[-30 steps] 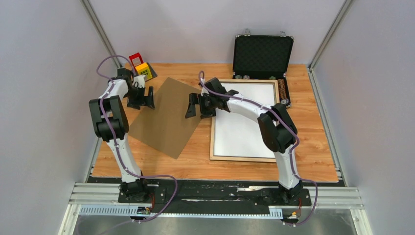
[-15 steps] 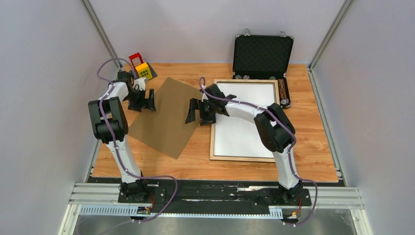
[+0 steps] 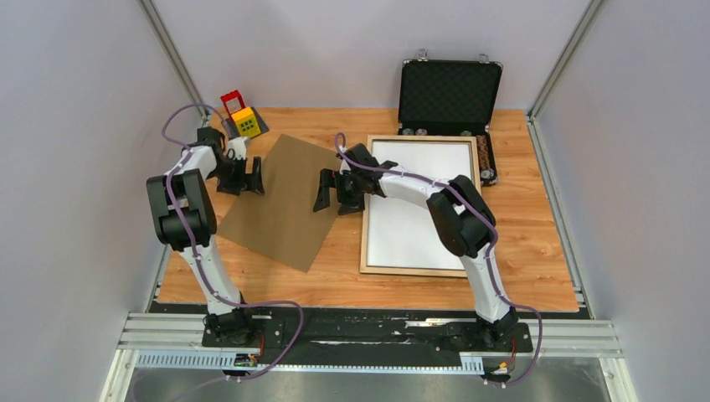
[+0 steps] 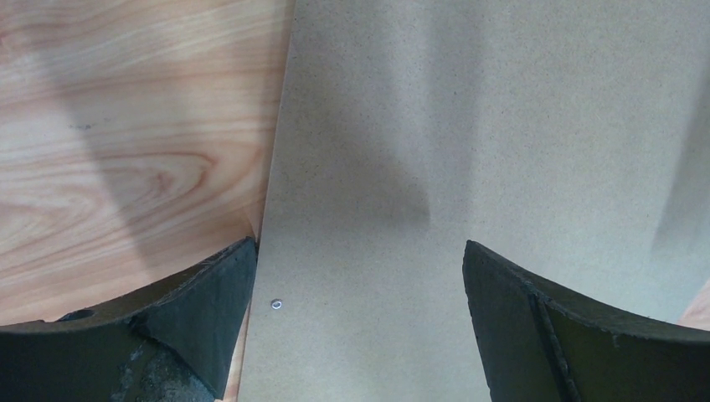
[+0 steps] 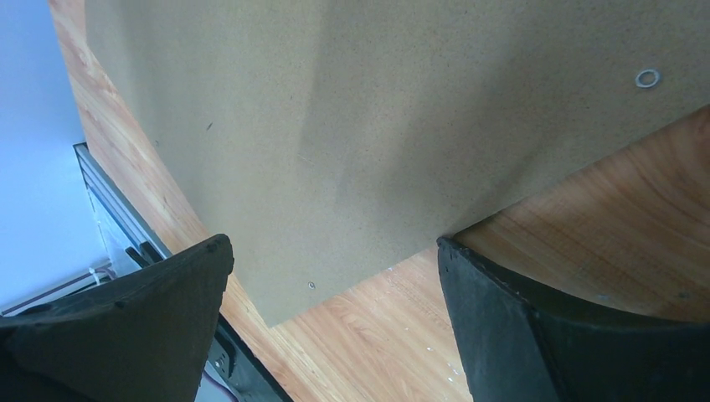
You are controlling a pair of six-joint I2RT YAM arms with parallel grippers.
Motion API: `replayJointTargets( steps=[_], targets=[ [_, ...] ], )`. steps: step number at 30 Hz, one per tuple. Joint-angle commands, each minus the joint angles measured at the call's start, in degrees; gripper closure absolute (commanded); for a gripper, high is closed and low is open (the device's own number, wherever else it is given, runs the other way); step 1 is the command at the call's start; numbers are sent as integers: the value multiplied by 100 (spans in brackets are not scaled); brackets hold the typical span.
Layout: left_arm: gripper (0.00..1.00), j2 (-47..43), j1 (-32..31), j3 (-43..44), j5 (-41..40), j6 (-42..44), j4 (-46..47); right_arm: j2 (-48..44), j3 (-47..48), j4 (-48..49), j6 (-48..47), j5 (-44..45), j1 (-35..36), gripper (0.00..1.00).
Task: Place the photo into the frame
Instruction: Turn over the photo frame item at the center of the board.
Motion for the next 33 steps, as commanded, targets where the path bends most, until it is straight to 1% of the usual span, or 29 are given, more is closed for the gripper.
replayJointTargets(
  steps=[1, 9, 12, 17, 24, 27, 33],
  targets=[
    [0, -359, 88, -333, 187, 140, -229, 190, 238, -200, -263, 383, -19, 1],
    [0, -947, 149, -1232, 473, 329, -285, 236, 410, -365, -529, 655, 35, 1],
    [0, -1233, 161, -1348, 495, 339, -305, 182, 411, -389, -656, 805, 35, 0],
    [0, -1464, 250, -1131, 169, 21, -185, 85, 383, -420, -835, 1071, 44, 0],
    [0, -1317, 301, -688, -381, -440, 337, -30, 360, -461, -950, 1280, 44, 0],
    [0, -1069, 304, -537, -372, -506, 417, -51, 343, -477, -982, 1318, 44, 0],
    [0, -439, 298, -190, -132, -572, 227, -154, 266, -482, -1002, 1344, 35, 0]
  ],
)
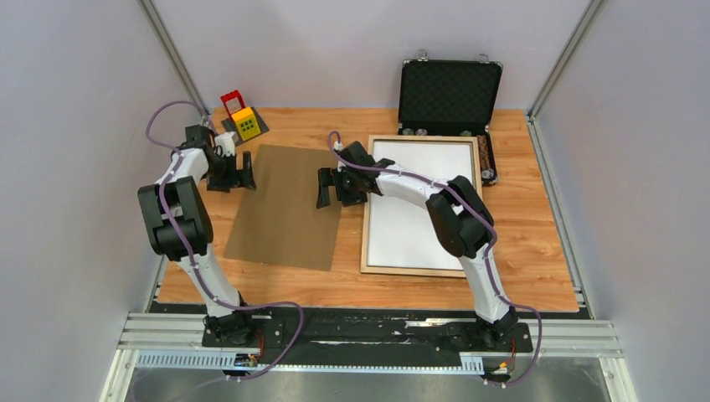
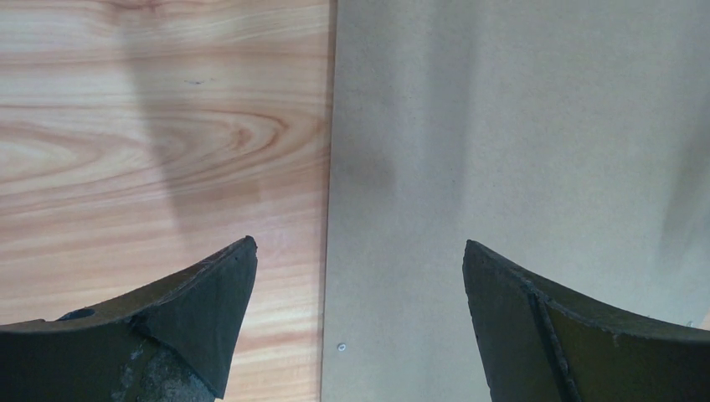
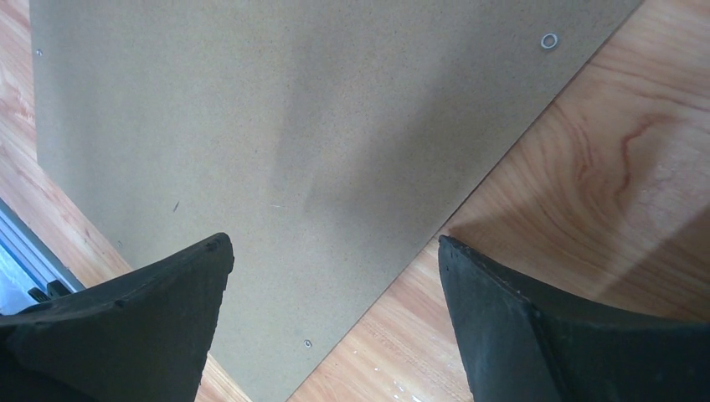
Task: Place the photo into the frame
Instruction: Turn over the photo frame item at the center of the board.
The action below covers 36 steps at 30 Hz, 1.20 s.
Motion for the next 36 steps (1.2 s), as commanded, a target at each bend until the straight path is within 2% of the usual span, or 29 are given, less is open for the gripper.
replayJointTargets(
  steps=[1, 12, 29, 36],
  targets=[
    [0, 405, 60, 201, 241, -166, -51, -241, -71, -191, -213, 389, -43, 0],
    [0, 568, 65, 81, 575, -123, -71, -634, -71, -185, -182, 329, -44, 0],
    [0, 460, 61, -393, 1156, -105, -144, 154, 175, -222, 61, -138, -61, 0],
    [1, 430, 60, -511, 1791, 64, -373, 367, 283, -136, 231, -740, -82, 0]
  ],
)
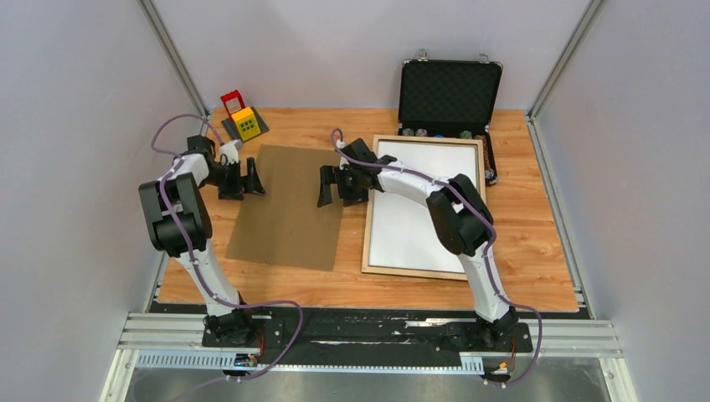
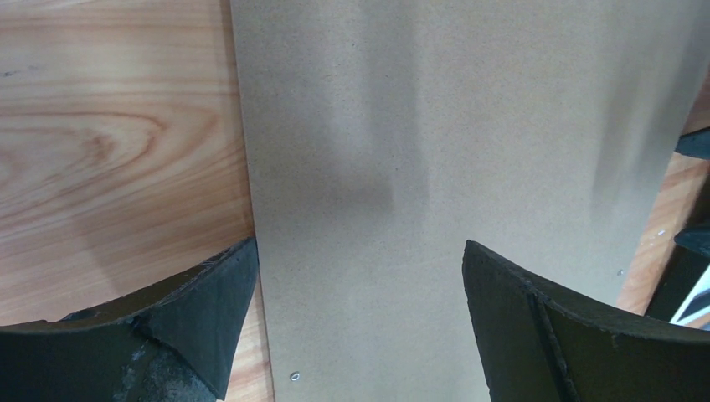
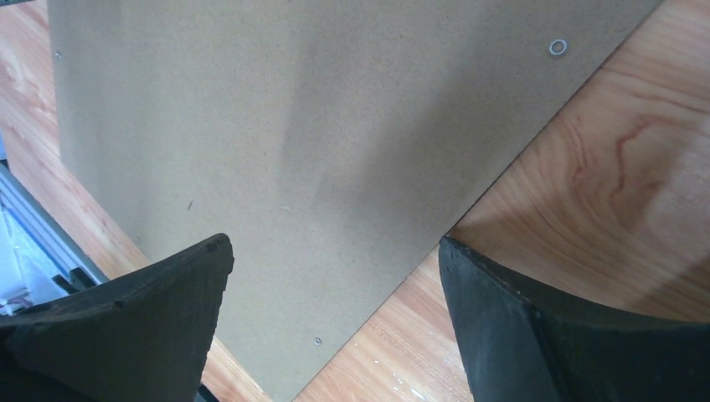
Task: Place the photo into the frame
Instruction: Turn over the photo frame item at the center of the board.
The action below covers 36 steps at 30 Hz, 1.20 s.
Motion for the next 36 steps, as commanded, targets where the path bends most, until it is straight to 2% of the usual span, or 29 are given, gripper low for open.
replayJointTargets(
  steps=[1, 11, 24, 30, 36],
  targets=[
    [2, -46, -4, -286, 619, 171, -475, 302, 130, 86, 220, -573, -32, 0],
    [8, -619, 2, -197, 1929, 453, -1152, 242, 207, 245, 190, -1070, -46, 0],
    [10, -1854, -1, 208, 3050, 858, -2211, 219, 171, 365, 8, -1378, -59, 0],
    [10, -2264, -12, 349, 3475, 748, -2334, 270, 134, 597, -153, -1852, -72, 0],
    [9, -2498, -96, 289, 3576, 570, -2163, 367, -27, 1028, -299, -2868, -185, 1]
  ],
)
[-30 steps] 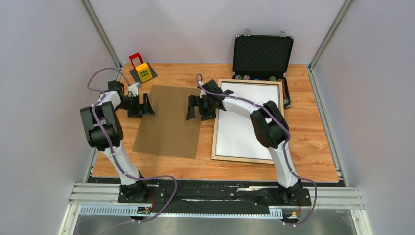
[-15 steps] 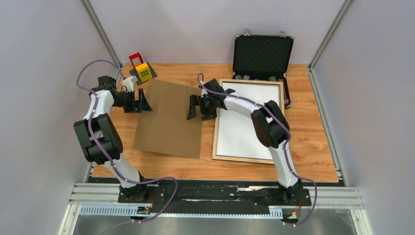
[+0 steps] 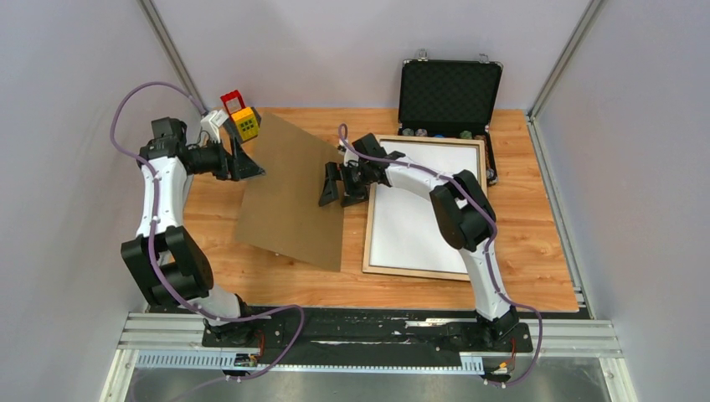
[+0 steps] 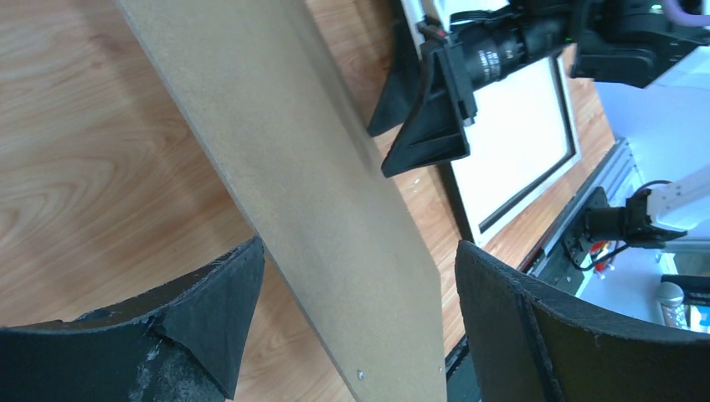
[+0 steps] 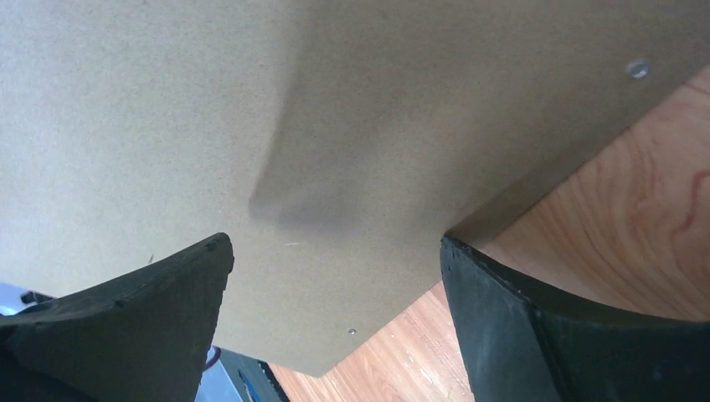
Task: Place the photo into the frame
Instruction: Turn over the photo frame item at the center of the board.
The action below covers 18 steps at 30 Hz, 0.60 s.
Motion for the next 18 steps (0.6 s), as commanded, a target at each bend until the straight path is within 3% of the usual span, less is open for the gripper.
replayJointTargets(
  steps=[1, 18],
  targets=[
    [9, -170, -343, -35, 895, -288, -492, 260, -103, 1005, -111, -1553, 158, 2],
    [11, -751, -904, -466, 820, -1081, 655, 385, -242, 1364, -790, -3315, -119, 5]
  ],
)
